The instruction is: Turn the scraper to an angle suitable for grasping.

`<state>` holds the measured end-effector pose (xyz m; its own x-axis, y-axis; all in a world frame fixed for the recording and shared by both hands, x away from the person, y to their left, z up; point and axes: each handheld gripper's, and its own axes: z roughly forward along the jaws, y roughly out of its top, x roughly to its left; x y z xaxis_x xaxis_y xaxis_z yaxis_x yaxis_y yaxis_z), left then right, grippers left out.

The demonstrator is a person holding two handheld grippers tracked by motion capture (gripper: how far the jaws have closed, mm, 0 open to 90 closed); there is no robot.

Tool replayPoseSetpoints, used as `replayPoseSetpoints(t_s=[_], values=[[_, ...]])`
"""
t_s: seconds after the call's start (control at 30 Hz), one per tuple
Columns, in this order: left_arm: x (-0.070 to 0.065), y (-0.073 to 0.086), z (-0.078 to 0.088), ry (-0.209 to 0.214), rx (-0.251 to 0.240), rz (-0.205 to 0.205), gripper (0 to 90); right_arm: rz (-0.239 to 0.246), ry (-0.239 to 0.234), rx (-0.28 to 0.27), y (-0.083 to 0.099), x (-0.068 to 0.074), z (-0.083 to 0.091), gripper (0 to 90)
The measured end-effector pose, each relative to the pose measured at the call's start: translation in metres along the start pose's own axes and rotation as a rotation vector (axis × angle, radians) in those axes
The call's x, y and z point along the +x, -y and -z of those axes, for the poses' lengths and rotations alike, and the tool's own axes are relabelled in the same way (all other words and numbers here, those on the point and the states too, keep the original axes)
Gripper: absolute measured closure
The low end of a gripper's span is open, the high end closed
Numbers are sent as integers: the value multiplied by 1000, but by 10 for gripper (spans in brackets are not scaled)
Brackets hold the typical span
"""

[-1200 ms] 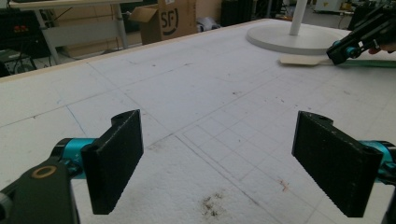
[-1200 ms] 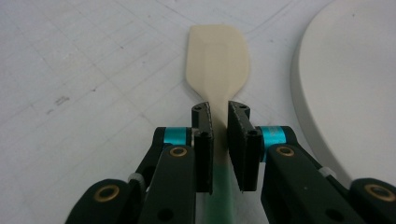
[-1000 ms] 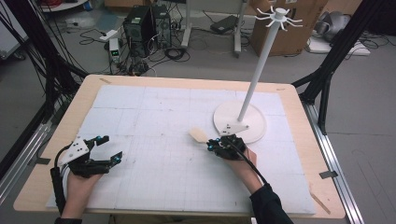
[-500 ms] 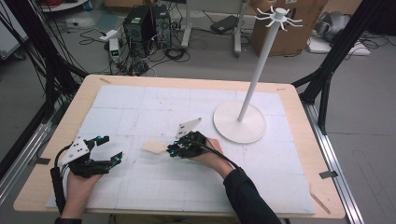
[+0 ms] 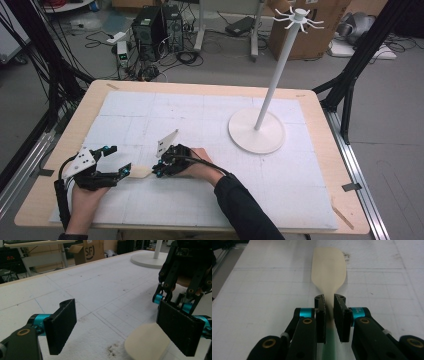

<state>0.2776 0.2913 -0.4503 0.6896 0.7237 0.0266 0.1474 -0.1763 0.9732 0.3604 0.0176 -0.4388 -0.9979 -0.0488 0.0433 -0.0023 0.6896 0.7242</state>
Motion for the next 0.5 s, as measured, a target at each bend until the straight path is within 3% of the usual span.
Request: replayPoseSetpoints(t_s=[0.07,0.2,0.27,0.33,0.37,0.43,0.47,0.5], values=[[0,0,0,2,0,0,170,-1,-10,30,-2,1,-7,808],[0,0,0,2,1,-1,170,-5,0,21,-1,0,-8,773],[0,0,0,3,2,-3,170,-23,6,6,-1,0,-4,674],[0,0,0,4,2,-3,170,-33,24,-2,-2,1,5,616],[0,0,0,4,2,-3,170,-28,47,-39,-1,2,18,560],[0,0,0,5,0,-2,170,-50,80,-68,3,5,36,523],[0,0,0,4,0,-1,170,-50,80,-68,3,5,36,523],[0,0,0,4,0,-2,170,-64,117,-103,11,6,56,513]])
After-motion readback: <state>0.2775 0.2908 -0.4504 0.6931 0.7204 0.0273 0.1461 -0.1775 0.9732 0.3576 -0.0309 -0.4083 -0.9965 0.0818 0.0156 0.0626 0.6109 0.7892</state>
